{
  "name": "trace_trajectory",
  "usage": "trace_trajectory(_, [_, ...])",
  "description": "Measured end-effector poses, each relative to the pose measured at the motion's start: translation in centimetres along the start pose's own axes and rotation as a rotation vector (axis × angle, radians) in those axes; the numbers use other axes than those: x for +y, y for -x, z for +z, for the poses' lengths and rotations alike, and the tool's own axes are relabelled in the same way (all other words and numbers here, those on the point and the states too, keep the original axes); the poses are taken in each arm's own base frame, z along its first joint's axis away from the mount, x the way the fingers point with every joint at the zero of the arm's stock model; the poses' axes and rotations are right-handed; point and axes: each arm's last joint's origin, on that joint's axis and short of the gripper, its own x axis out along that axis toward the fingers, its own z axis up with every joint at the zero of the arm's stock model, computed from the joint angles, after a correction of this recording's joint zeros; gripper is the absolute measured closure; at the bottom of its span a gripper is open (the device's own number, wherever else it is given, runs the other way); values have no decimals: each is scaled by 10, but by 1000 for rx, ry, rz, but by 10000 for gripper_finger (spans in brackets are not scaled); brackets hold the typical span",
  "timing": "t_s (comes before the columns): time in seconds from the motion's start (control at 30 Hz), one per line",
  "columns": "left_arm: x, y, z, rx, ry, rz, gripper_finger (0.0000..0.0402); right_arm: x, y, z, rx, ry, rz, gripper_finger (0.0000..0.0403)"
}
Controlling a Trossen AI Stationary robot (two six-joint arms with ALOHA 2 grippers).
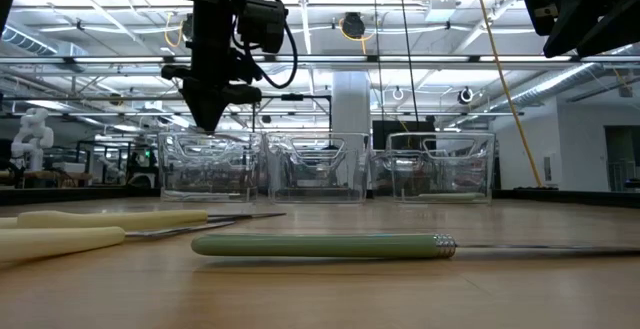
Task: Sort silverware by color (type)
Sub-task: Put the blue patterned knife into the left transparent bin, then put the green knife into the right transparent bin
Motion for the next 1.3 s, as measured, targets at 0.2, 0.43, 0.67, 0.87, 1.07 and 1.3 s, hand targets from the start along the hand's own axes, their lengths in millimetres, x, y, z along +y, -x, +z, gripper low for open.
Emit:
trace_trajectory(0.2, [-4,-7,1,16,-14,13,346,0,0,0,0,1,0,282])
trace_trajectory(0.43, [-8,-19,3,41,-31,48,345,0,0,0,3,4,0,282])
trace_trajectory(0.67, [-8,-22,5,31,0,69,330,0,0,-1,8,5,0,282])
trace_trajectory(0.87, [-8,-22,5,30,17,69,307,0,0,-1,8,4,0,282])
trace_trajectory(1.07, [-9,-22,5,10,-2,80,303,0,0,-1,8,4,0,282])
trace_trajectory(1.3, [-20,-13,0,-29,-83,62,303,0,0,-1,8,12,0,282])
